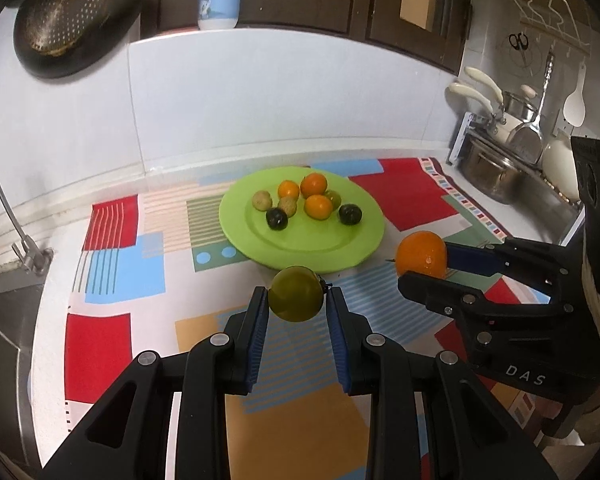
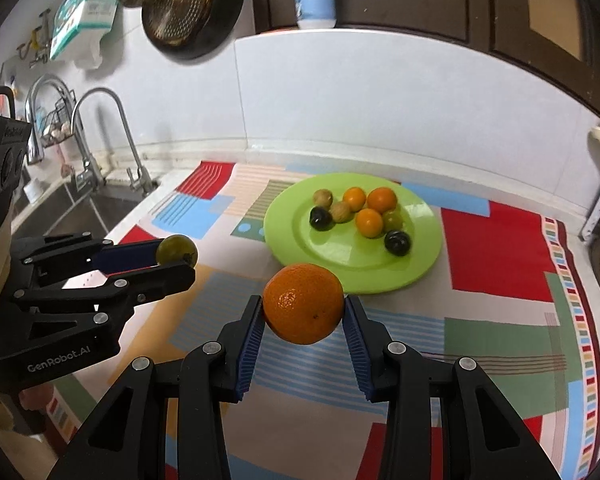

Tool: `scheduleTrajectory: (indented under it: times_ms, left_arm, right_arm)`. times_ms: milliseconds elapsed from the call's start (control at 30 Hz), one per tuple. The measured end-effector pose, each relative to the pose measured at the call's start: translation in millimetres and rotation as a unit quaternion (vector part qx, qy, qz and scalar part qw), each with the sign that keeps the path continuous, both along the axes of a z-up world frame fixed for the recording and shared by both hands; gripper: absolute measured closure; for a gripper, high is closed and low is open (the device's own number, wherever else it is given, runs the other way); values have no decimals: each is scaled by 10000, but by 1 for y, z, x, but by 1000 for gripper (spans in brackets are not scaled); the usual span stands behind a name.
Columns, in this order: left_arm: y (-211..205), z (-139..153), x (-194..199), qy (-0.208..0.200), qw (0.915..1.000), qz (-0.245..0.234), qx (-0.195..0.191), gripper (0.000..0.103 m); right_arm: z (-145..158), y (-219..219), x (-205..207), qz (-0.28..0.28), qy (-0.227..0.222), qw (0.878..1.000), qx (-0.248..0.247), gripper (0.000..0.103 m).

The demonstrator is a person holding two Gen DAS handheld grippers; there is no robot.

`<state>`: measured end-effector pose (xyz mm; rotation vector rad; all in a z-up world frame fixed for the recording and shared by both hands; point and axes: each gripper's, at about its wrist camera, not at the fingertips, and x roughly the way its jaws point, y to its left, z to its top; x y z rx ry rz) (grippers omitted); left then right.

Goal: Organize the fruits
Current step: 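Carry the green fruit and the large orange over the green plate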

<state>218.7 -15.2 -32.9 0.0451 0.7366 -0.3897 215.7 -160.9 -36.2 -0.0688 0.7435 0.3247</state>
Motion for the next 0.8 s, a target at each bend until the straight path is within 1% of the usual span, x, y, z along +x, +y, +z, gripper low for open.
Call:
scheduleTrajectory:
  times_ms: [367,667,800]
  left_arm:
    - [-8,14,8,-260,9996,-30,49,73]
    - [-13,21,25,-418,9991,-8,51,73]
    - [-14,22,35,-419,9991,17,38,73]
  right_arm:
    - [15,-5,-1,-138,-277,9995,24,62]
    - [27,-9,15,-271,-499,9984,80,62]
    - [30,-10,23,-315,-548,9980,97,62]
